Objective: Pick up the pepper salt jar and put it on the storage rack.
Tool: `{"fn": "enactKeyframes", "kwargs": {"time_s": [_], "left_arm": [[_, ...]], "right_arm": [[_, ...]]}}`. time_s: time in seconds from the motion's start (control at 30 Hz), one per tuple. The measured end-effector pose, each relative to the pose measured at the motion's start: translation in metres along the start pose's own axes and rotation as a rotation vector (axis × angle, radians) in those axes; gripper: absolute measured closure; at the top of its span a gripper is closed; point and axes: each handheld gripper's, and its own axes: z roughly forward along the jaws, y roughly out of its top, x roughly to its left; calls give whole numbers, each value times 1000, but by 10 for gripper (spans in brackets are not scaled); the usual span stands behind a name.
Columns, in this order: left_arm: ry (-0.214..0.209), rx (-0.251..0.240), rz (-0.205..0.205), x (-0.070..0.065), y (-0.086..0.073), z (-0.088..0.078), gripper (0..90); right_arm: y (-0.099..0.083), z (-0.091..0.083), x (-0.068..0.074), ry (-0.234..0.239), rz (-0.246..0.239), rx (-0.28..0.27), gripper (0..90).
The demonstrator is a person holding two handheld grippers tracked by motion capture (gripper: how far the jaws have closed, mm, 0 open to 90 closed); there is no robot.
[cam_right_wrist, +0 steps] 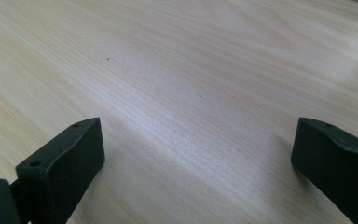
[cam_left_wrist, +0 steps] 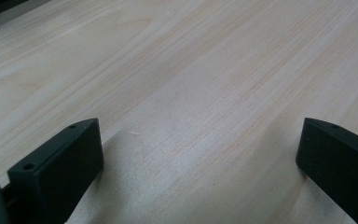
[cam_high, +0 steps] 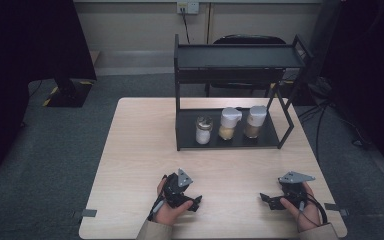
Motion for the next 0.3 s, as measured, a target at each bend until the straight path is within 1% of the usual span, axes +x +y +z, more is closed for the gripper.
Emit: {"fn": "enactKeyframes", "kwargs": {"time_s": [0.2, 0.3], "left_arm": [[0, 0, 0, 0, 0, 0, 0], [0, 0, 0, 0, 0, 0, 0]], "right_arm": [[2, 1, 1, -3, -11, 7, 0], [2, 1, 0, 4, -16, 7, 0]]}}
